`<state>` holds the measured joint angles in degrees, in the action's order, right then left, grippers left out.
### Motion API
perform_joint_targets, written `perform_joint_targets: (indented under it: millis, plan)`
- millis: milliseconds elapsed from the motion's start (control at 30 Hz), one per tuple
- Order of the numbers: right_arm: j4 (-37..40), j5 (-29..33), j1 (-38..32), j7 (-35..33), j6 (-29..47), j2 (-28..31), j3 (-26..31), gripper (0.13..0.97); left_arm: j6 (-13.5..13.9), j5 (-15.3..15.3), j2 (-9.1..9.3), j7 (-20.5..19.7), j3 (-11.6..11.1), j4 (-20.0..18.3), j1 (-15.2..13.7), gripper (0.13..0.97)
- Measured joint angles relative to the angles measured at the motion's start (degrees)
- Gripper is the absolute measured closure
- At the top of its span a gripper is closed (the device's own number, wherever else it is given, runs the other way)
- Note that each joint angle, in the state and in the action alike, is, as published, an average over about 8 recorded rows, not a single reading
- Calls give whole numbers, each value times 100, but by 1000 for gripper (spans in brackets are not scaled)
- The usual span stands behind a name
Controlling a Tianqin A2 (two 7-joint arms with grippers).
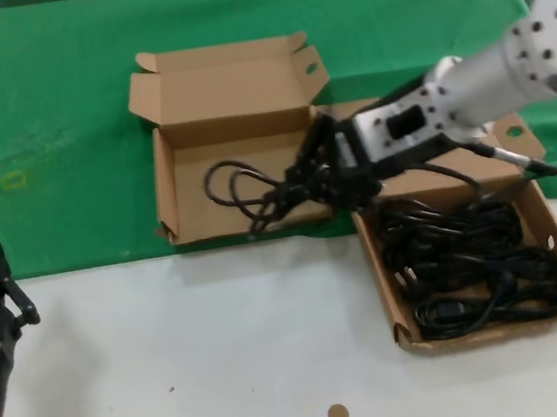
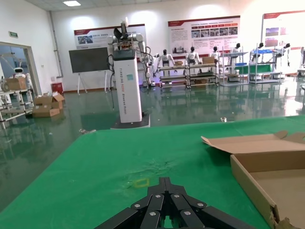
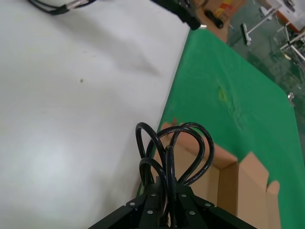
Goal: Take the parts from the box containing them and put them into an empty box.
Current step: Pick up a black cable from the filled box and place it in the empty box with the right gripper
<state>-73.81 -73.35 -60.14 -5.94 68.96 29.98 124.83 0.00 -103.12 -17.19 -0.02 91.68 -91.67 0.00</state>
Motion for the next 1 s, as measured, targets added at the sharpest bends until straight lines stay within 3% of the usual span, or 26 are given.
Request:
perform_joint_targets:
  millis: [600,1000]
  plan:
    - [2527,128,-905,-573,-760,-1553,267,923,0,0,0,0,0,0,0,953]
    - [3795,143,-1258,-1086,-1226,-2018,268,923,0,0,0,0,0,0,0,953]
